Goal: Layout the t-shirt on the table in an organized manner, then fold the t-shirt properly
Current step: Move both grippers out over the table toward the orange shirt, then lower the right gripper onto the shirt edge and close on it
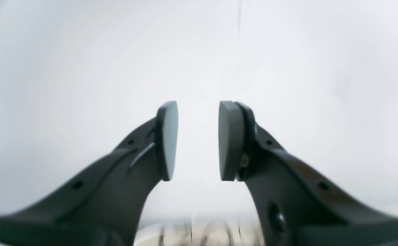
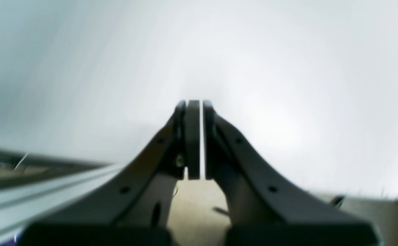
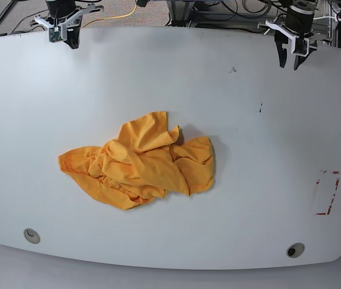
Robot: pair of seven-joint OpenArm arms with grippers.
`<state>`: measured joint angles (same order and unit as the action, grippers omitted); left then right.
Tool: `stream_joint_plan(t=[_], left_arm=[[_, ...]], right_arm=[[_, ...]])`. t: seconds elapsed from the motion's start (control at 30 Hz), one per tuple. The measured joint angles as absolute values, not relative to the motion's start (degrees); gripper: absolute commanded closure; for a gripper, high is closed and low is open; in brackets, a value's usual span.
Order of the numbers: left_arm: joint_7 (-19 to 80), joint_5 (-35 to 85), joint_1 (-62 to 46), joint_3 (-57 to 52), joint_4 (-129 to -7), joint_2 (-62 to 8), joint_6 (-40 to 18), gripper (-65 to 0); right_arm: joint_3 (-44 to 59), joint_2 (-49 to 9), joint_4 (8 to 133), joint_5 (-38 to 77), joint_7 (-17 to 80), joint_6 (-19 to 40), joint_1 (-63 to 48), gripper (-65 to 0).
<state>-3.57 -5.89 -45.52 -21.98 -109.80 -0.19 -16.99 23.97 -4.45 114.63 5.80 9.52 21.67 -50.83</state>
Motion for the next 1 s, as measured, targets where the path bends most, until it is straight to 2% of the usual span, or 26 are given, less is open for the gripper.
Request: stream_joint_plan(t=[0.2,0.7,0.93,1.0], left_arm=[[-2.98,-5.93,-40.64,-20.36,-109.71,-0.30,-16.58,-18.3],[-3.09,-5.96,-32.82,-17.19,-109.73,-0.34,-16.78,-18.5],[-3.09,-5.96,-30.59,-17.08,-109.73,-0.32,-16.97,-18.5],[-3.05,-5.96,-29.54,-17.08,-109.73,-0.34,-16.95,-18.5]], right_arm=[[22.98,-4.45,114.65,5.82,10.59,21.67,-44.47,-0.6],[16.29,-4.29,114.65,6.13,23.44,21.85,-29.91,-1.7],[12.12,-4.10,114.58,6.04,27.75,21.71,-24.64,-20.9],[11.27,-3.92,114.58,6.11,27.73,21.61,-23.40,-24.3]])
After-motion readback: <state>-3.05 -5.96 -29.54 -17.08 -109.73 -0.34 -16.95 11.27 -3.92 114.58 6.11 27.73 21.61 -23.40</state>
